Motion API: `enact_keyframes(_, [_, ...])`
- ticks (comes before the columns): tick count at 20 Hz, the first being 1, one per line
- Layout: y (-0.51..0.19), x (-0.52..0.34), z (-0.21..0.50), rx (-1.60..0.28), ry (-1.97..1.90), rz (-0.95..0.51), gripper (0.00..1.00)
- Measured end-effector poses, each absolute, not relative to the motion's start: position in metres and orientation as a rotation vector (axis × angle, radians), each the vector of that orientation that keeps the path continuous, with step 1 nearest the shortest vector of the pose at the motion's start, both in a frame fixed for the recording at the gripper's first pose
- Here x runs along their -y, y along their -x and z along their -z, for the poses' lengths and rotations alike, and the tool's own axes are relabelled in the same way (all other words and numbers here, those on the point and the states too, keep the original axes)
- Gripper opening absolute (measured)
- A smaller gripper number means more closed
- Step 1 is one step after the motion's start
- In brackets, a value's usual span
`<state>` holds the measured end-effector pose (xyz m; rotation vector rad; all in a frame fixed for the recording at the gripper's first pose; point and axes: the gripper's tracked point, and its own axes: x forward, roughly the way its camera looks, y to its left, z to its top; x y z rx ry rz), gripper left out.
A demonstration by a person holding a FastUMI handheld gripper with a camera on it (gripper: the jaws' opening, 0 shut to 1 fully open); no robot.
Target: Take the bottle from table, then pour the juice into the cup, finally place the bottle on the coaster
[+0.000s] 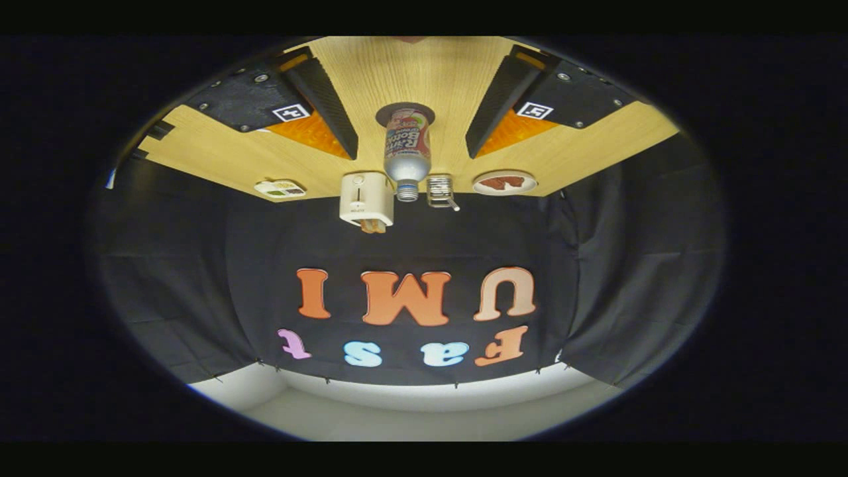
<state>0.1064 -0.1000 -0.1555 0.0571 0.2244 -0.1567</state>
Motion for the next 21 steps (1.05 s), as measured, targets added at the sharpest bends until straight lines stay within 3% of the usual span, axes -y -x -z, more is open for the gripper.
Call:
enact_keyframes(10, [-0.026,0.088,0.068,-0.038,-0.052,0.135,0.97])
enact_keyframes(21, [-0.010,0.071,0.071,-0.032,-0.037,0.076,0.97])
